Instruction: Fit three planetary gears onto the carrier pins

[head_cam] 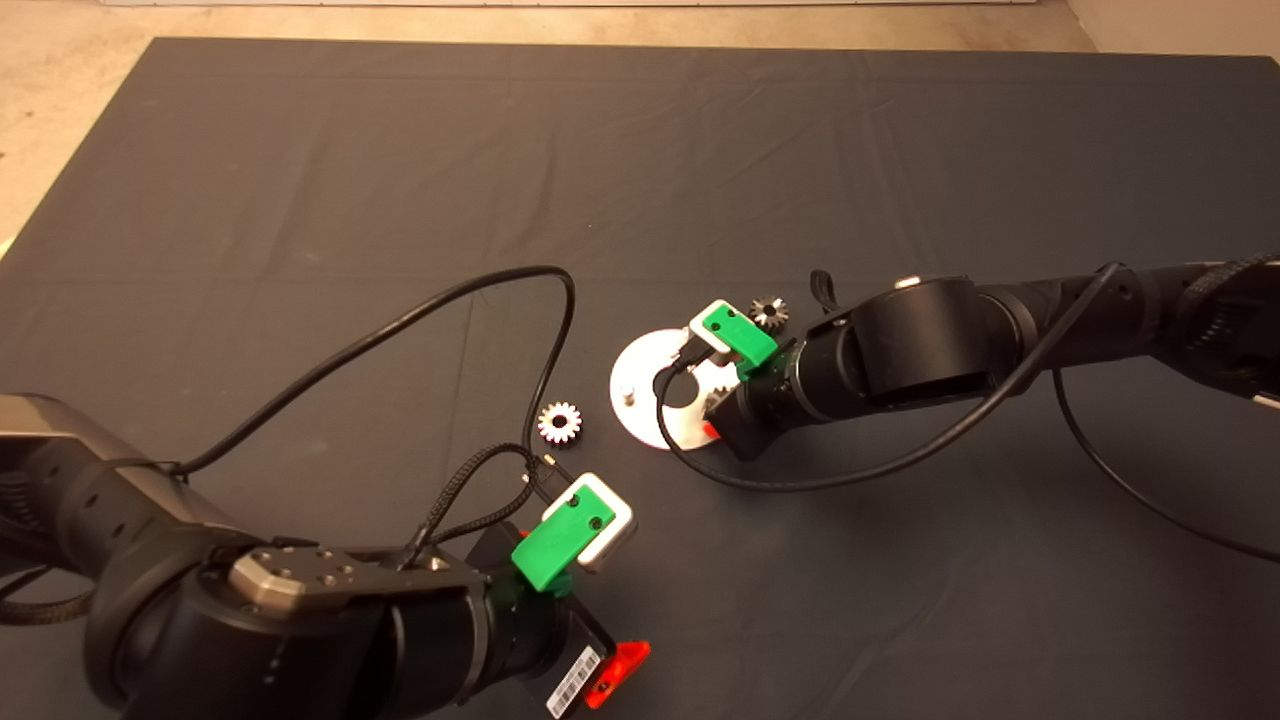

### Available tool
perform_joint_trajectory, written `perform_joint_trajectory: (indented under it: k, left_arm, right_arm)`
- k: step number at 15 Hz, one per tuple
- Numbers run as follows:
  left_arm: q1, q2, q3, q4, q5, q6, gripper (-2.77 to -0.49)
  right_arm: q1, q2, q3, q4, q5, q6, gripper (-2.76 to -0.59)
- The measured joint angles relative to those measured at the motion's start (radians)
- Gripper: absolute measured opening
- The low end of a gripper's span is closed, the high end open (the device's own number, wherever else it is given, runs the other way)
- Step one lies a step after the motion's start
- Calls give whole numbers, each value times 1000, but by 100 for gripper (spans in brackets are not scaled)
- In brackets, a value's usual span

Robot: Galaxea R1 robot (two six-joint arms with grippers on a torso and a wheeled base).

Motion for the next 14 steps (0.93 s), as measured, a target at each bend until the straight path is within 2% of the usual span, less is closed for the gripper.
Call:
perform_joint_trajectory:
  k: [3,14]
  left_arm:
    - [0,-2,0,0,0,0,-75]
    - [0,-2,0,0,0,0,-75]
  right_arm:
    - [1,1,-15,-1,7,-3,-233]
    - [0,8,-19,-1,5,-3,-233]
